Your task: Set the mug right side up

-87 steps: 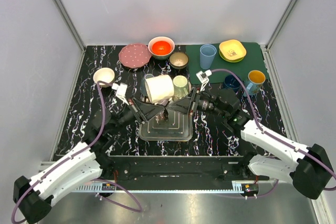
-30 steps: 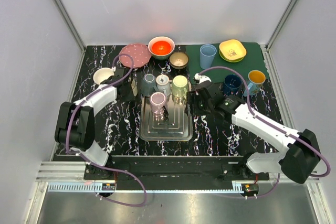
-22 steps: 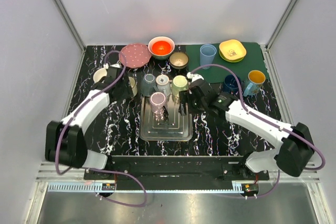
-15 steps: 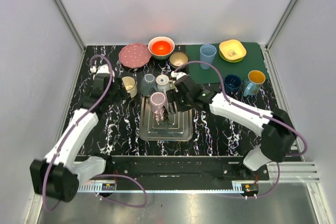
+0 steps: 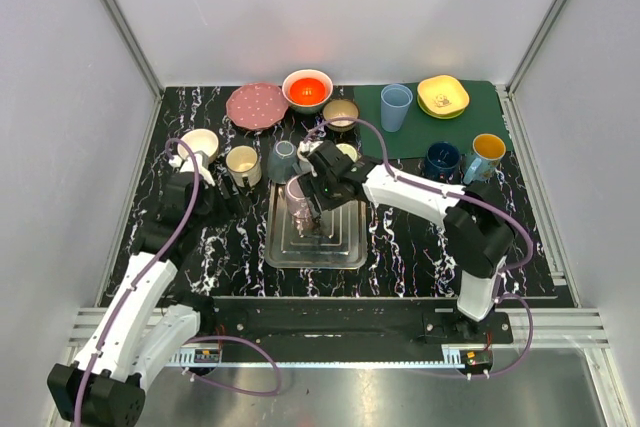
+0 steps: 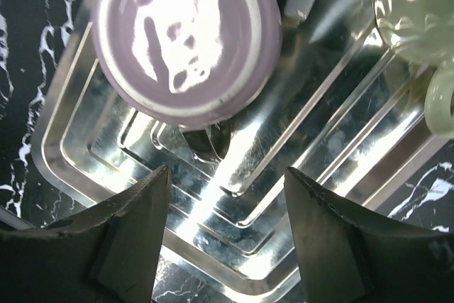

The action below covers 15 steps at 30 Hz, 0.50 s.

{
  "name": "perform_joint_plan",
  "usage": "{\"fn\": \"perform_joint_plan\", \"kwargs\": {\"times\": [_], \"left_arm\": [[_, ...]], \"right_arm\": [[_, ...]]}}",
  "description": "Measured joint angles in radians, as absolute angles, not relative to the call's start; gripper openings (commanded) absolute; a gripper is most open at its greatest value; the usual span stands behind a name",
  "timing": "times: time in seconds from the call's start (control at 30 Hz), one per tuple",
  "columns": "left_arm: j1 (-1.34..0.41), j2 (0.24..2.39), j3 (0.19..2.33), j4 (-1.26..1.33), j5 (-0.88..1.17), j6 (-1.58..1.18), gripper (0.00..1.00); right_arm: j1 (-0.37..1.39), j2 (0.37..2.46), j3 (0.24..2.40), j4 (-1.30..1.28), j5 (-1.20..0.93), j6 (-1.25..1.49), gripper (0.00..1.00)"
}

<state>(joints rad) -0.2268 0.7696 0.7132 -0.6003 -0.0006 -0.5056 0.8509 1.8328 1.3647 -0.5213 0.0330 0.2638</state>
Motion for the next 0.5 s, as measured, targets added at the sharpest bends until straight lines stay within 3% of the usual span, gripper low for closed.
{"fn": "perform_joint_plan", "kwargs": {"times": [0.2,0.5], "left_arm": [[-0.227,0.751,0.682,-0.599,0.046,-0.505,0.83],[-0.227,0.748,0.676,-0.596,0.078,-0.502,0.79]], "right_arm": [[0.851,1.875,1.437,-0.519,0.015,0.246,0.66],[0.852,1.980,1.467,-0.513,0.010,0.232,0.44]]}}
